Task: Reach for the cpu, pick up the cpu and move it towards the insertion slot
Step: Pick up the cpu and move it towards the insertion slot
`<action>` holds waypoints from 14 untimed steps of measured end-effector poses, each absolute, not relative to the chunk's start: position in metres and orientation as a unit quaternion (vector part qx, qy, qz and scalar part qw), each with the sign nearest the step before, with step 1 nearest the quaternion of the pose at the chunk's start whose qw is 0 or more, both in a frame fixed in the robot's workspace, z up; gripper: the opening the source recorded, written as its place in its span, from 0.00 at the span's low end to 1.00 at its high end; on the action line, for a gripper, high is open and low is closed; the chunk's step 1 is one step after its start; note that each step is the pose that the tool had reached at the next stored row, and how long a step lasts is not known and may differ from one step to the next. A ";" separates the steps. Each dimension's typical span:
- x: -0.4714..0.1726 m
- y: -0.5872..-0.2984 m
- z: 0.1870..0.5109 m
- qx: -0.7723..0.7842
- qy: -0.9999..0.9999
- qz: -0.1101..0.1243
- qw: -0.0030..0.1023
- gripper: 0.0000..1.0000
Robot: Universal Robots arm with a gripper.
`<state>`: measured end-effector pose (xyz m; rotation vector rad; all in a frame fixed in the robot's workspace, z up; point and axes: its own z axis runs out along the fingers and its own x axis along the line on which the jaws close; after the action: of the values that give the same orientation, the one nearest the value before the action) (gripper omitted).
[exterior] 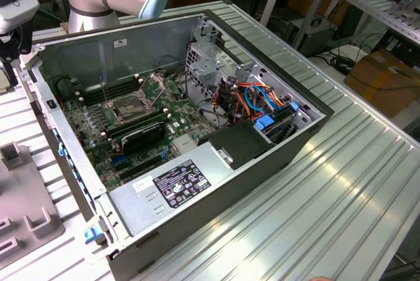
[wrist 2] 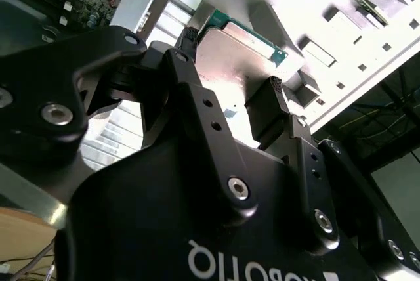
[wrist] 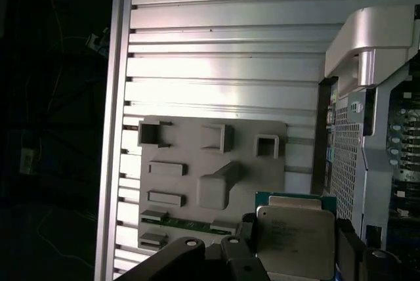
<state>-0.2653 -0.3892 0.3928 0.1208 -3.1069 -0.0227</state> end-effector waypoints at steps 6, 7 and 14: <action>-0.251 -0.388 0.393 0.039 -0.999 -0.007 0.016 0.55; -0.247 -0.387 0.393 0.039 -0.999 -0.007 0.016 0.55; -0.232 -0.386 0.392 0.039 -0.999 -0.007 0.016 0.55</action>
<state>-0.2320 -0.3865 0.3924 0.1206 -3.1069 -0.0227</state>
